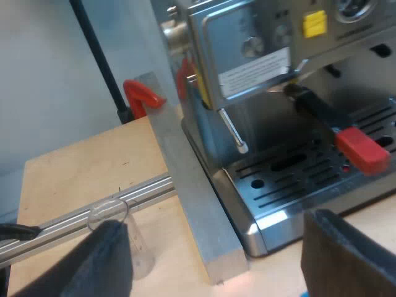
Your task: Put the handle in the coffee machine
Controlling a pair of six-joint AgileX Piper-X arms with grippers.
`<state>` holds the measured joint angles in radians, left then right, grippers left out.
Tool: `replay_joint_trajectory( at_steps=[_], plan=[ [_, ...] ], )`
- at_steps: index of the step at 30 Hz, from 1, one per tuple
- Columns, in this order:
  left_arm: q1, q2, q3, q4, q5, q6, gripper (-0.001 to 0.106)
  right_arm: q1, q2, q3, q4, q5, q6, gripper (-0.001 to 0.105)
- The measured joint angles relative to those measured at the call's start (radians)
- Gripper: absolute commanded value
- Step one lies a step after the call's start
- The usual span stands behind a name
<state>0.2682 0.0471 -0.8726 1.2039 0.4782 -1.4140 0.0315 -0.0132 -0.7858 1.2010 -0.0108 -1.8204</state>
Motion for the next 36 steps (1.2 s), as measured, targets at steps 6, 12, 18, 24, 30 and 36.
replay_joint_trajectory(
  at_steps=[6,12,18,24,30,36],
  plan=[
    [0.0,-0.062,-0.002,0.15,0.001,0.0,0.061,0.0,0.0,0.0,0.0,0.0,0.0,0.056],
    [-0.044,-0.062,-0.011,0.287,-0.025,-0.06,0.061,0.0,0.0,0.0,-0.002,0.0,0.0,0.056],
    [-0.145,-0.062,0.003,0.258,-0.202,-0.149,0.061,0.0,0.0,0.0,-0.071,0.0,0.0,0.056],
    [-0.234,-0.062,0.113,0.076,-0.307,-0.19,0.061,0.0,0.0,0.021,-0.165,0.0,0.0,0.056],
    [-0.269,-0.062,0.247,-0.053,-0.316,-0.196,0.061,0.0,0.0,0.123,-0.166,0.0,0.0,0.056],
    [-0.274,-0.06,0.327,-0.061,-0.319,-0.196,0.061,0.0,0.0,0.212,-0.166,0.0,0.0,0.056]
  ],
)
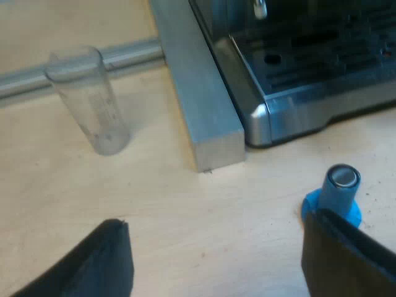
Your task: Put the handle in the coffee machine
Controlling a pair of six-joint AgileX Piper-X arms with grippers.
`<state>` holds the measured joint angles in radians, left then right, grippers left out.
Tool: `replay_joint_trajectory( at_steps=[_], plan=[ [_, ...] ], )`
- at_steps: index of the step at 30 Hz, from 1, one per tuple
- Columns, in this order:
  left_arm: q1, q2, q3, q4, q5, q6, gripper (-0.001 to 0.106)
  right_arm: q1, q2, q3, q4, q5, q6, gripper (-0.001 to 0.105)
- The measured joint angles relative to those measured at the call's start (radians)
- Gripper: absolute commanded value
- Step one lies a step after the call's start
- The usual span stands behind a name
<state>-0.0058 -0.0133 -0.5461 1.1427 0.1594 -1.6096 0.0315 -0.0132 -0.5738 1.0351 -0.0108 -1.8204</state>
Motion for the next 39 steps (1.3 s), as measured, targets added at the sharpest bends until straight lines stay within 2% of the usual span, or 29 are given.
replay_joint_trajectory(
  at_steps=[6,16,39],
  plan=[
    [0.0,0.0,0.0,-0.007,0.0,-0.002,0.061,0.0,0.002,0.057,-0.003,0.0,0.0,0.056],
    [0.0,0.0,0.034,-0.103,0.0,-0.002,0.061,0.0,0.002,0.058,-0.005,0.0,0.0,0.056],
    [0.0,0.0,0.034,-0.106,0.011,-0.002,0.061,0.0,0.002,0.058,-0.005,0.0,0.0,0.056]
  ],
)
